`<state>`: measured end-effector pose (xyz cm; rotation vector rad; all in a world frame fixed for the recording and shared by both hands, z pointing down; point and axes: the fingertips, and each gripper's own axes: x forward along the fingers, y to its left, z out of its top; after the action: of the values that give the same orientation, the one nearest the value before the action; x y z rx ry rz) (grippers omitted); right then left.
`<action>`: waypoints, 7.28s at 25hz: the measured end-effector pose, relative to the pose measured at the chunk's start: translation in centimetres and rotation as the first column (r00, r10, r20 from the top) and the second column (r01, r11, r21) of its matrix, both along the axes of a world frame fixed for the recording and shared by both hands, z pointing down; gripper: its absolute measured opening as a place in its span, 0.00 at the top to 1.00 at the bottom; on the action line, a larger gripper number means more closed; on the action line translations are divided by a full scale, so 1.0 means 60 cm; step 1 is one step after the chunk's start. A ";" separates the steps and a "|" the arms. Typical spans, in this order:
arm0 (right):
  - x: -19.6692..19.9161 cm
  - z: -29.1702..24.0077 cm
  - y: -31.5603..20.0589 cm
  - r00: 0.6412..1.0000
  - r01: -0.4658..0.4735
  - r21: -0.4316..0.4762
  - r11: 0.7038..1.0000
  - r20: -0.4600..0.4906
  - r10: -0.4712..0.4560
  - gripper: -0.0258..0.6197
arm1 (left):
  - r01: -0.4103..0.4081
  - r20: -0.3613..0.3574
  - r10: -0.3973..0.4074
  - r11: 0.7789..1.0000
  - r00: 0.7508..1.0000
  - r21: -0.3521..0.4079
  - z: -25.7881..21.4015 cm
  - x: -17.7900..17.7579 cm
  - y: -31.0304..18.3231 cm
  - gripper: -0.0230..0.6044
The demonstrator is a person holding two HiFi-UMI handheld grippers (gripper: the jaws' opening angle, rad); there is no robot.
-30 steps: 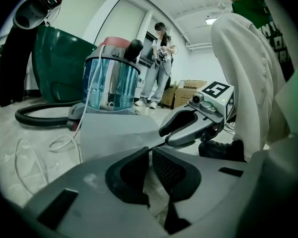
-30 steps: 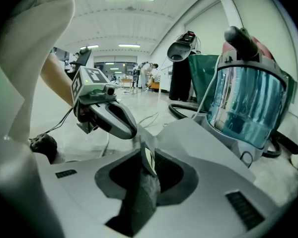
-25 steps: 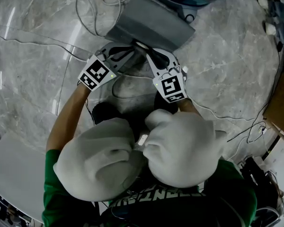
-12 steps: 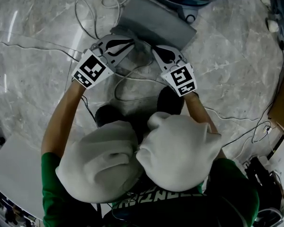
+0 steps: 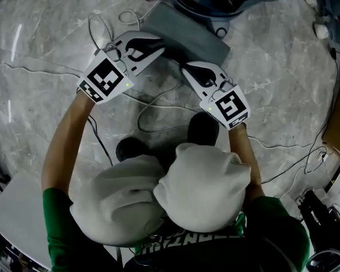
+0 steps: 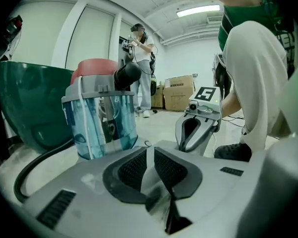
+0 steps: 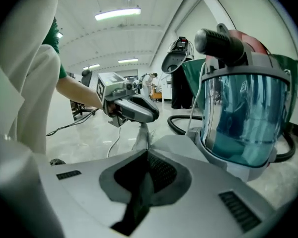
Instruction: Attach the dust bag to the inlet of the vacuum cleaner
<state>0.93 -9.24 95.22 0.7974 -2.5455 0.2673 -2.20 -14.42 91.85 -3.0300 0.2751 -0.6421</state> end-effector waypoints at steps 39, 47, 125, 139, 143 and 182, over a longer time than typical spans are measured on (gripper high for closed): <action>0.029 -0.094 -0.041 0.990 0.040 0.059 0.997 0.133 -0.048 0.94 | -0.210 0.005 0.214 0.963 0.977 -0.167 0.010 0.024 0.030 0.94; 0.014 -0.117 -0.061 0.992 0.001 0.016 1.000 0.123 -0.003 0.94 | -0.248 0.005 0.252 0.958 0.968 -0.143 -0.012 0.009 0.015 0.94; 0.133 -0.376 -0.217 0.960 -0.137 0.192 0.972 0.268 0.082 0.93 | -0.253 0.191 0.229 0.961 0.955 0.113 -0.304 0.136 -0.173 0.91; 0.145 -0.368 -0.220 0.954 -0.116 0.169 0.979 0.292 0.062 0.92 | -0.260 0.169 0.238 0.958 0.957 0.123 -0.299 0.148 -0.181 0.90; 0.141 -0.369 -0.224 0.956 -0.093 0.166 0.982 0.289 0.042 0.92 | -0.252 0.187 0.227 0.959 0.956 0.127 -0.290 0.141 -0.186 0.90; 0.139 -0.539 -0.217 0.903 -0.416 0.055 0.907 0.137 0.406 0.95 | -0.044 -0.040 0.045 0.999 0.998 0.025 -0.490 0.043 -0.204 0.95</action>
<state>9.25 -22.23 62.90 1.3944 -2.4875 0.3538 0.40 -26.63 62.46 -3.0193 0.2138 -0.5706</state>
